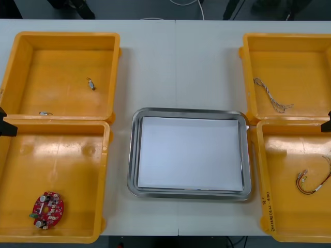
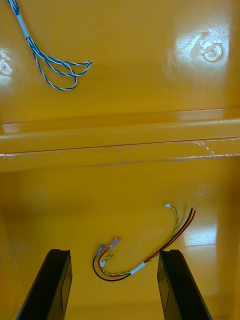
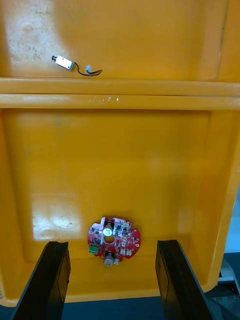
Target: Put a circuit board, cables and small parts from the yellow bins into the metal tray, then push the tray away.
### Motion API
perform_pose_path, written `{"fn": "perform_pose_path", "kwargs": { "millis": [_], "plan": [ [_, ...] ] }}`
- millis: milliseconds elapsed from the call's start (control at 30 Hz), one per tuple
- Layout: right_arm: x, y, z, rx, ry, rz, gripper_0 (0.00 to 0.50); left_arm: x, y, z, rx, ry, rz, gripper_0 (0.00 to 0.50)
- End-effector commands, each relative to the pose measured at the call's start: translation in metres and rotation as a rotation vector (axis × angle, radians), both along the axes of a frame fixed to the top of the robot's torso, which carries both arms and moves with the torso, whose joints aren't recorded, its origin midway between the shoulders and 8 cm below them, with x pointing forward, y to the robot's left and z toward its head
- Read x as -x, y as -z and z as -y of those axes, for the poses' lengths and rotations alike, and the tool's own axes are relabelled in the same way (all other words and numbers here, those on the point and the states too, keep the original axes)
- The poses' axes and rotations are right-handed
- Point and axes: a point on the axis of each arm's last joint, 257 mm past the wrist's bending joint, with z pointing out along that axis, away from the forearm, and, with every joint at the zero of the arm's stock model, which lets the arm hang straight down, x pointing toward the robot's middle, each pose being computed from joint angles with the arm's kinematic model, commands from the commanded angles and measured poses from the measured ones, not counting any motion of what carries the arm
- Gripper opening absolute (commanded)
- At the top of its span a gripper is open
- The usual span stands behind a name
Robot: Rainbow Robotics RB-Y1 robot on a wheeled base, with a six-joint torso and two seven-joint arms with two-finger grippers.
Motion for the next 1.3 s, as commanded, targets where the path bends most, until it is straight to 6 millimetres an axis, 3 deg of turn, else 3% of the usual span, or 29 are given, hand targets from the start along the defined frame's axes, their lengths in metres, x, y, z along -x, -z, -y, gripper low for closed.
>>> {"fn": "perform_pose_path", "kwargs": {
  "millis": [33,1300],
  "plan": [
    [0.0006,-0.0169,0.0179,0.038,0.014,0.020,0.500,0.0011,-0.0134,-0.0099,-0.081,0.073,0.034,0.500],
    [0.0006,-0.0169,0.0179,0.038,0.014,0.020,0.500,0.0011,-0.0134,-0.0099,-0.081,0.073,0.034,0.500]
  ]
}}
